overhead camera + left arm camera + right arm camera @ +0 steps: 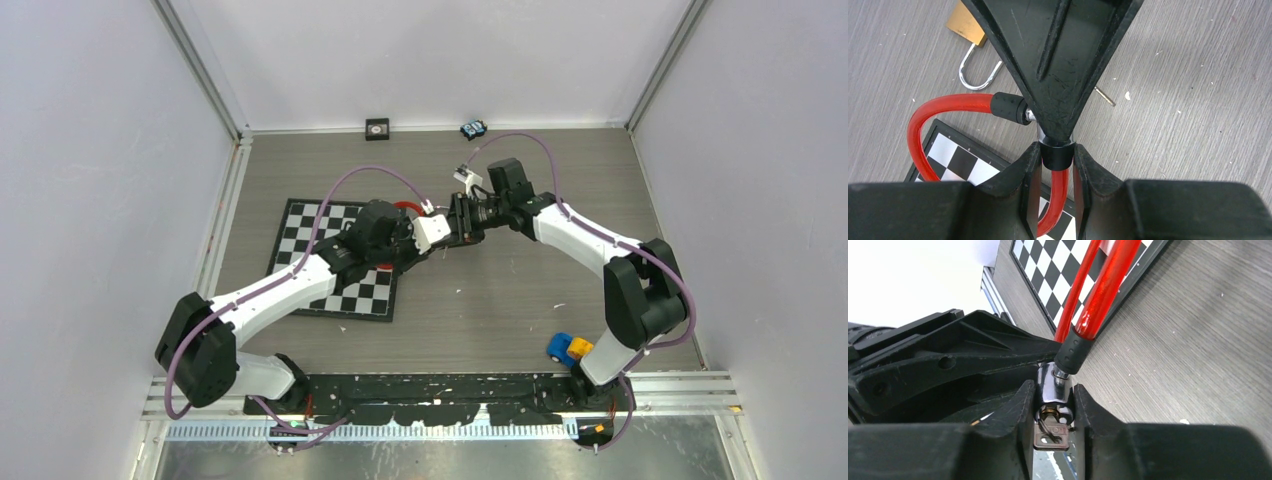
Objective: Unlock with the key
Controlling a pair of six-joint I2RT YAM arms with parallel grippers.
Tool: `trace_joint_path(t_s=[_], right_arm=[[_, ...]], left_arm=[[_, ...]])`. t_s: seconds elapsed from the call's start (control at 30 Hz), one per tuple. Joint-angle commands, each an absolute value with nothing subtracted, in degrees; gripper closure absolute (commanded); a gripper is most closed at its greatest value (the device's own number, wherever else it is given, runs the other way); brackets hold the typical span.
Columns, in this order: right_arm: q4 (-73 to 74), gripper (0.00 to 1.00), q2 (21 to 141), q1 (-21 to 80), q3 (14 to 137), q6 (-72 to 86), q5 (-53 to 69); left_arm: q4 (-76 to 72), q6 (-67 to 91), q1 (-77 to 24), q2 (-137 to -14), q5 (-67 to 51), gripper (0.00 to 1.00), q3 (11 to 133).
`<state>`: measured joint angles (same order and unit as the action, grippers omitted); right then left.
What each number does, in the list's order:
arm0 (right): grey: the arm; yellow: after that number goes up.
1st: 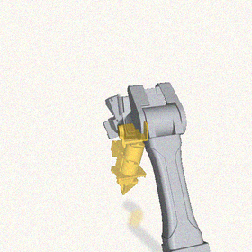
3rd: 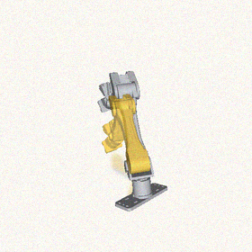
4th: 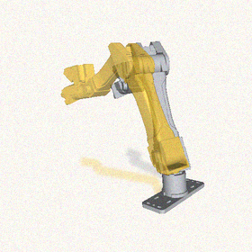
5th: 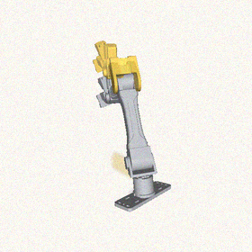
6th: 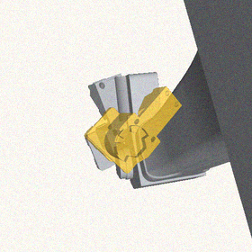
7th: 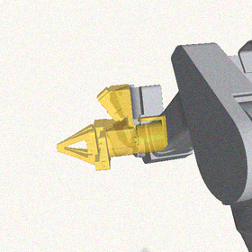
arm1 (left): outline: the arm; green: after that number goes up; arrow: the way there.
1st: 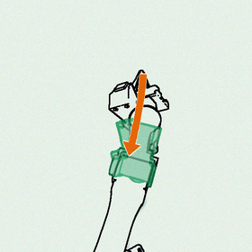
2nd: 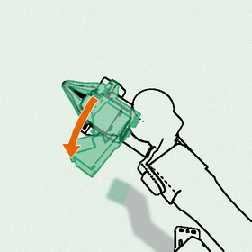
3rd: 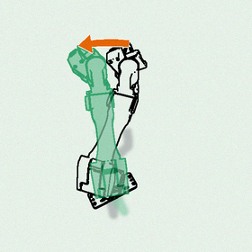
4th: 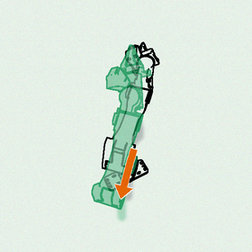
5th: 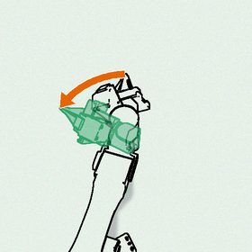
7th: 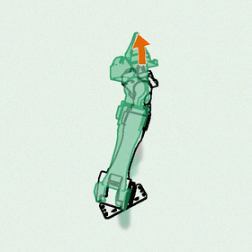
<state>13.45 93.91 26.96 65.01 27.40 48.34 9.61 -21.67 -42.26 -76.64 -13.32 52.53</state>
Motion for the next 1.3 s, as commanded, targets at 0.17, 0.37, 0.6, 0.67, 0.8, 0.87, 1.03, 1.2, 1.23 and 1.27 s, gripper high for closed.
trace_joint_path(t_s=[0.17, 0.37, 0.6, 0.67, 0.8, 0.87, 1.03, 1.2, 1.23, 1.27], right_arm=[[13.6, 0.99, 90.4, 23.5, 63.9, 24.0, 50.0], [17.5, 0.99, 87.7, 22.5, 60.8, 14.0, 50.7], [21.0, 0.99, 86.1, 22.2, 59.4, 5.9, 52.1], [22.1, 0.99, 85.7, 22.2, 59.2, 4.2, 52.5], [21.9, 0.99, 84.7, 21.9, 58.3, 3.5, 54.2], [21.3, 0.99, 84.2, 21.6, 57.9, 3.8, 54.8], [20.6, 0.99, 84.6, 21.3, 58.1, 4.3, 56.7], [20.5, 0.99, 85.5, 21.0, 58.6, 4.4, 57.2], [20.6, 0.99, 85.7, 20.8, 58.6, 4.5, 57.3], [20.6, 0.99, 85.9, 20.7, 58.7, 4.5, 57.4]], left_arm=[[5.1, -24.7, -42.5, -76.9, -18.0, 0.77, 52.3], [9.3, -29.7, -42.5, -75.6, -20.2, 0.29, 53.9], [13.7, -36.2, -40.9, -75.3, -23.1, 0.13, 56.6], [13.1, -37.8, -40.1, -77.0, -23.4, 0.14, 57.7], [12.6, -43.5, -38.7, -82.6, -24.1, 0.18, 61.5], [12.6, -46.9, -38.2, -85.8, -24.5, 0.2, 63.8], [15.8, -58.3, -38.1, -93.7, -25.7, 0.21, 70.0], [21.9, -65.5, -38.0, -99.4, -28.2, 0.22, 76.9], [23.4, -66.0, -38.0, -100.4, -28.7, 0.24, 78.4], [24.7, -66.4, -38.0, -101.2, -29.3, 0.29, 79.6]])
